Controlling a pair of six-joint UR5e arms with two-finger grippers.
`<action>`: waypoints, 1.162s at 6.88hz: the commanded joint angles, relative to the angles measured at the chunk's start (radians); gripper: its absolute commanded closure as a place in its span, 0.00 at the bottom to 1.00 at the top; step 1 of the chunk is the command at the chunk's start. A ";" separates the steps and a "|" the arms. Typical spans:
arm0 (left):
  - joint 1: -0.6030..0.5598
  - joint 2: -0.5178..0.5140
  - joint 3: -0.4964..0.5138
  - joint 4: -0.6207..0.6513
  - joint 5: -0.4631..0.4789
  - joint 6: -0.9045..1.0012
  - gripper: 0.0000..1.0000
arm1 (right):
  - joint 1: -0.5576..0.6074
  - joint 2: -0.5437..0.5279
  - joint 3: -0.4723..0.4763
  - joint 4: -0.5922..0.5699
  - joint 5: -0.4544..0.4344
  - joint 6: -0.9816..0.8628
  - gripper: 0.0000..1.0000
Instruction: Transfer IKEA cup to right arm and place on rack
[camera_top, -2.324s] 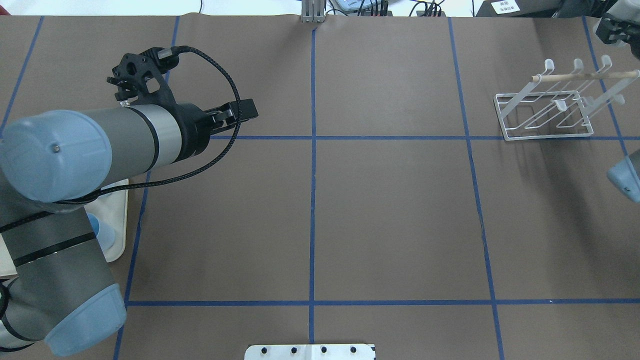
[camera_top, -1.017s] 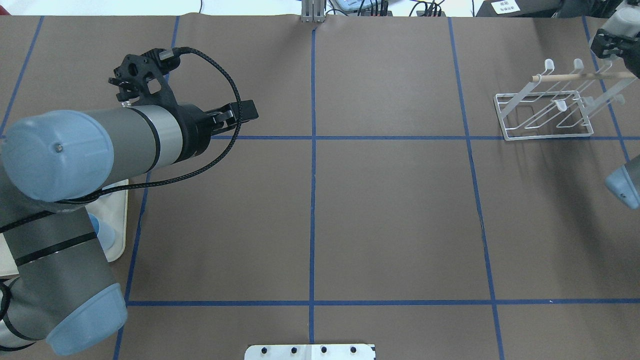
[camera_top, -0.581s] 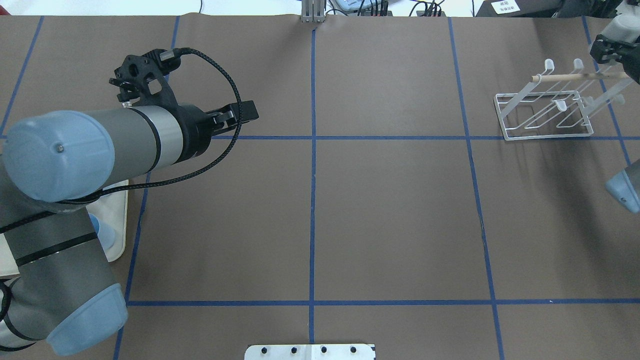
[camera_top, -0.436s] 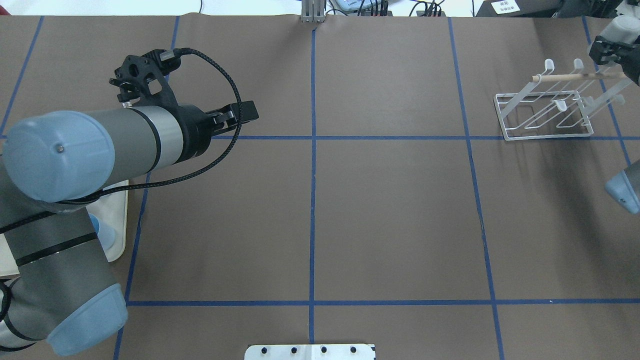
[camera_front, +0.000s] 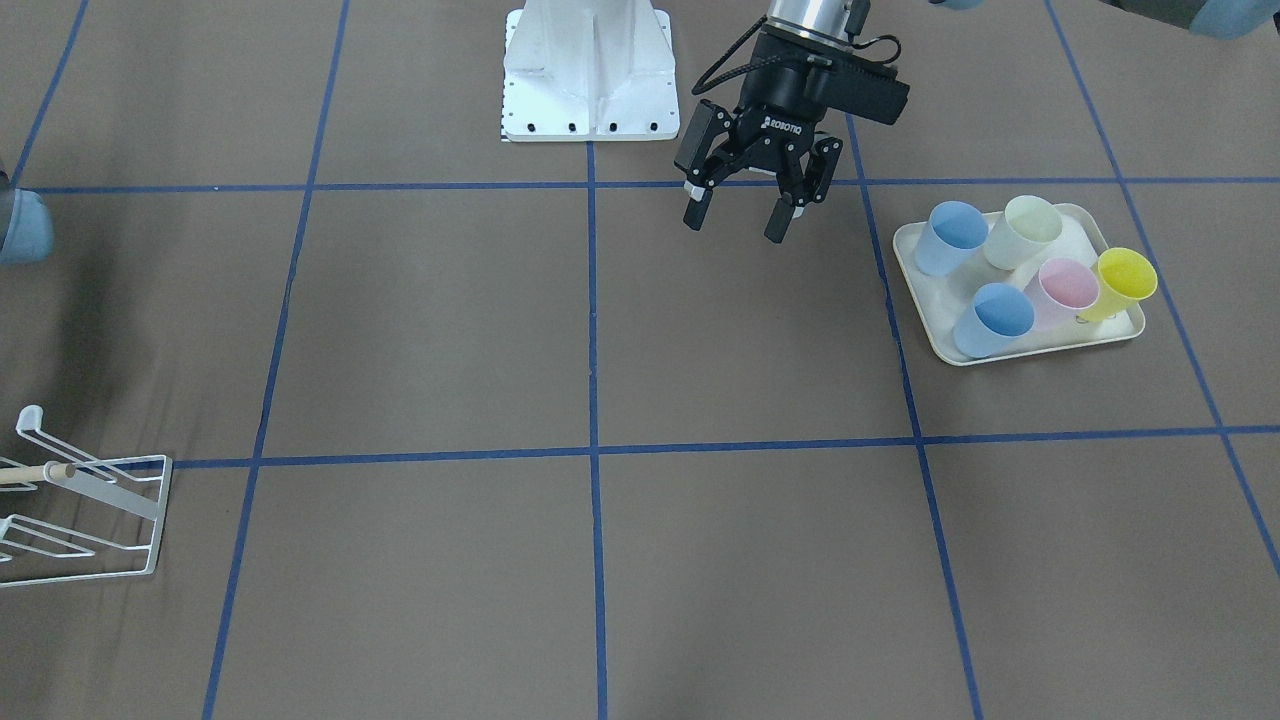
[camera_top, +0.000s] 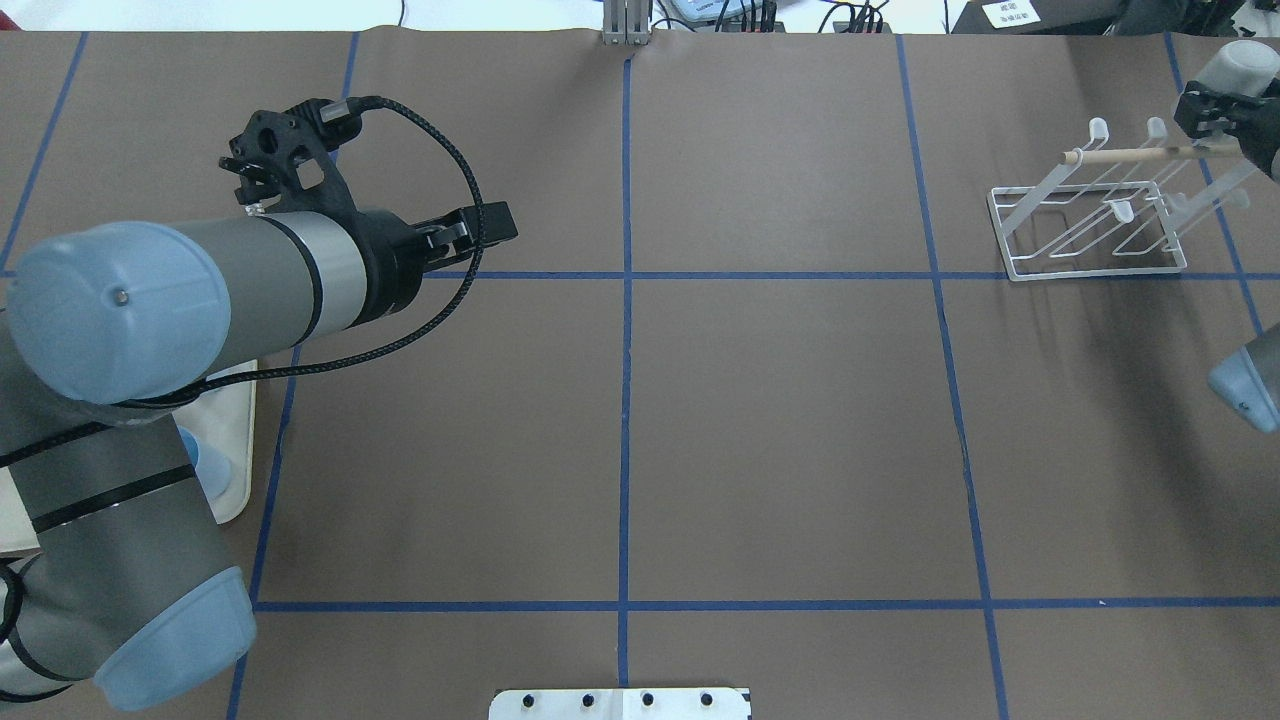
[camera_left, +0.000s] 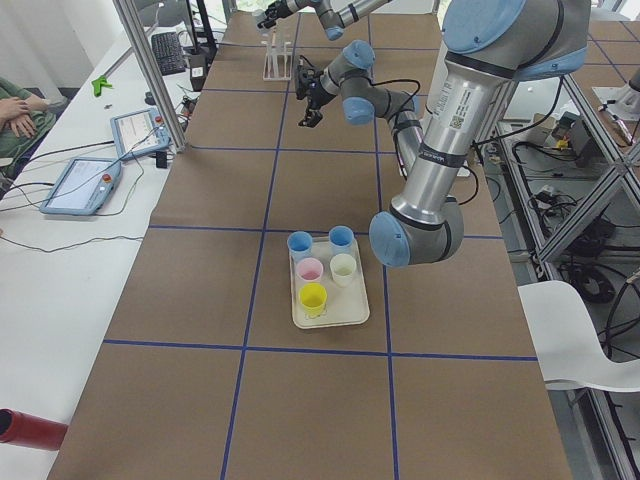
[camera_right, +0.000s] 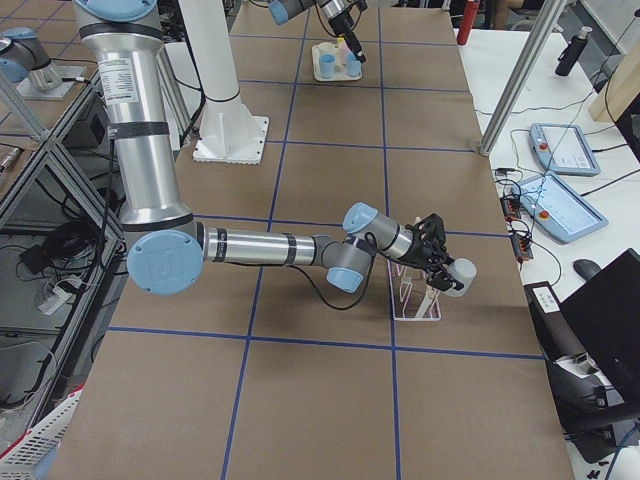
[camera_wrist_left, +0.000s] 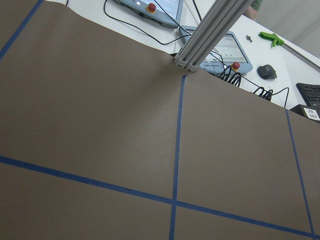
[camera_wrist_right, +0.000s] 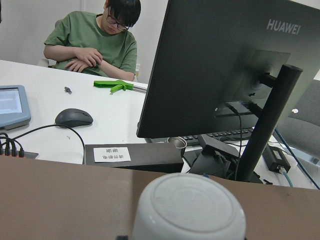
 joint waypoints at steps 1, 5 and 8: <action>0.001 -0.002 -0.001 0.000 0.000 0.000 0.00 | -0.001 -0.001 -0.004 0.000 -0.003 0.002 0.97; 0.001 0.000 -0.004 0.000 0.000 0.000 0.01 | -0.001 -0.008 -0.017 0.037 -0.003 0.003 0.01; 0.002 0.000 -0.004 0.000 0.000 0.000 0.00 | -0.001 -0.010 -0.020 0.067 -0.010 0.003 0.01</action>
